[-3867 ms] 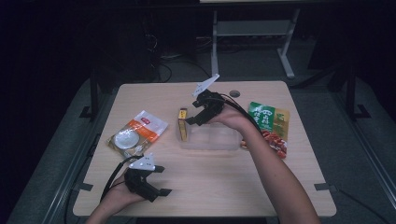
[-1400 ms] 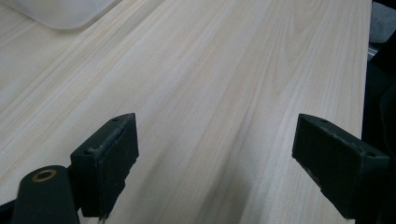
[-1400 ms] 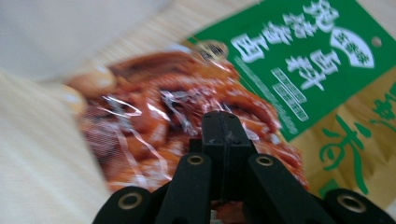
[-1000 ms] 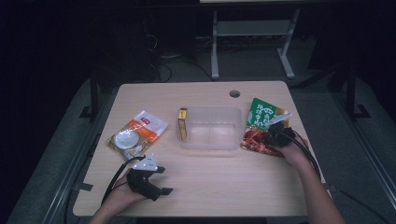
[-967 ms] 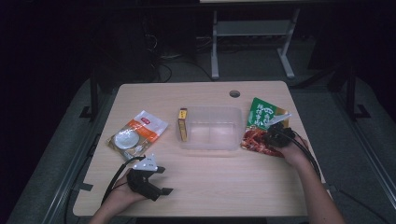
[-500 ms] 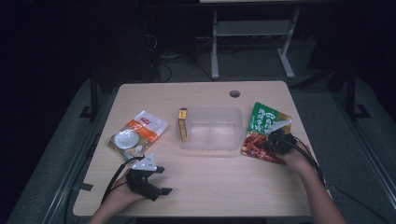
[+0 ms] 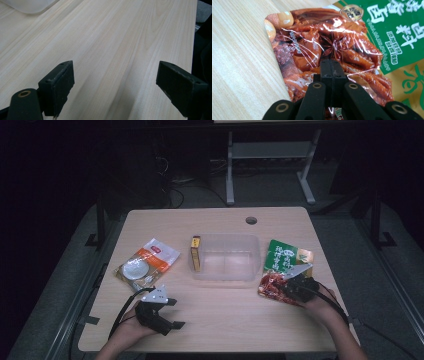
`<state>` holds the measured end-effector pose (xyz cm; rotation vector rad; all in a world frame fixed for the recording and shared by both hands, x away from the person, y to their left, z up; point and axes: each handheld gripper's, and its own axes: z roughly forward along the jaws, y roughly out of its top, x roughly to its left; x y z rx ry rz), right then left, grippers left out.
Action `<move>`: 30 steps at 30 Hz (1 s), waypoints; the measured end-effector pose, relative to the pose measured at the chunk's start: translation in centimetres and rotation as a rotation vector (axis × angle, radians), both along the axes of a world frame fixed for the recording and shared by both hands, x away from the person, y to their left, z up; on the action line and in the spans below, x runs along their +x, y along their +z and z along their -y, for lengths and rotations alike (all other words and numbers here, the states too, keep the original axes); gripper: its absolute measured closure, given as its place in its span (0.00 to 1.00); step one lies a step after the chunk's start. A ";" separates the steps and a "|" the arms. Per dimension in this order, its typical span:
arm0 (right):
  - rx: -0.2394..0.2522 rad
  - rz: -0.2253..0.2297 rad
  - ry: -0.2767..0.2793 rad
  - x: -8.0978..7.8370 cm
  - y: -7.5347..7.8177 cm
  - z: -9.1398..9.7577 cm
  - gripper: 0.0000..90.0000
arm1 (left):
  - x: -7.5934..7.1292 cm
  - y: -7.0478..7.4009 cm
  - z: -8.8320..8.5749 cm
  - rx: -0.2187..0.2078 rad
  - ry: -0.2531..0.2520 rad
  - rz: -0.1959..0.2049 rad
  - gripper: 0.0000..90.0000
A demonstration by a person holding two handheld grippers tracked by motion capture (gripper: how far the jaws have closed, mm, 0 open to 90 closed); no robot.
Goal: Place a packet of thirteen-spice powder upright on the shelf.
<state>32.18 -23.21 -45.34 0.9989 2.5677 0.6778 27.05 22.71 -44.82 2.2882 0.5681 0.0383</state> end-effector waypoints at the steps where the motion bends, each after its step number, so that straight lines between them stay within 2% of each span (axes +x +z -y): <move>1: 0.014 -0.001 -0.001 0.1 0.0 0.2 1.00 | 0.0 0.0 0.0 0.004 -0.001 0.003 0.16; 2: 0.018 0.002 -0.019 0.3 0.1 0.5 1.00 | 0.0 0.0 0.0 0.007 -0.001 0.004 0.16; 4: -0.008 0.034 -0.067 1.1 0.4 1.9 1.00 | 0.0 0.0 -0.1 0.004 0.001 0.003 0.16; 5: -0.008 0.034 -0.067 1.1 0.4 1.9 1.00 | 0.1 0.0 -0.1 0.005 0.002 0.002 0.16; 8: -0.029 0.054 -0.119 1.8 0.5 3.4 1.00 | 0.1 0.0 -0.1 0.007 0.000 -0.001 0.16; 11: -0.018 0.034 -0.133 2.4 0.1 4.2 1.00 | 0.1 0.0 -0.1 0.014 -0.004 -0.002 0.16; 13: -0.022 0.003 -0.136 2.4 0.0 4.2 1.00 | 0.1 -0.1 0.0 0.011 -0.005 -0.001 0.16; 17: -0.034 -0.016 -0.110 1.9 0.0 4.0 1.00 | 0.0 -0.1 0.1 0.020 -0.011 -0.007 0.16; 21: -0.014 -0.033 -0.078 1.2 0.0 3.8 1.00 | 0.0 -0.2 0.2 0.014 -0.009 -0.007 0.16; 22: -0.008 -0.033 -0.062 1.1 0.0 3.7 1.00 | 0.0 -0.2 0.2 0.014 -0.010 -0.006 0.16; 24: 0.005 -0.062 -0.036 0.6 0.1 3.2 1.00 | 0.0 -0.2 0.1 0.011 -0.008 -0.005 0.16; 27: 0.005 -0.084 0.027 -0.3 0.3 2.1 1.00 | 0.0 -0.2 0.1 0.007 -0.007 -0.004 0.16; 30: -0.006 -0.093 0.056 -1.0 0.4 1.2 1.00 | 0.0 -0.2 0.1 0.010 -0.009 -0.004 0.16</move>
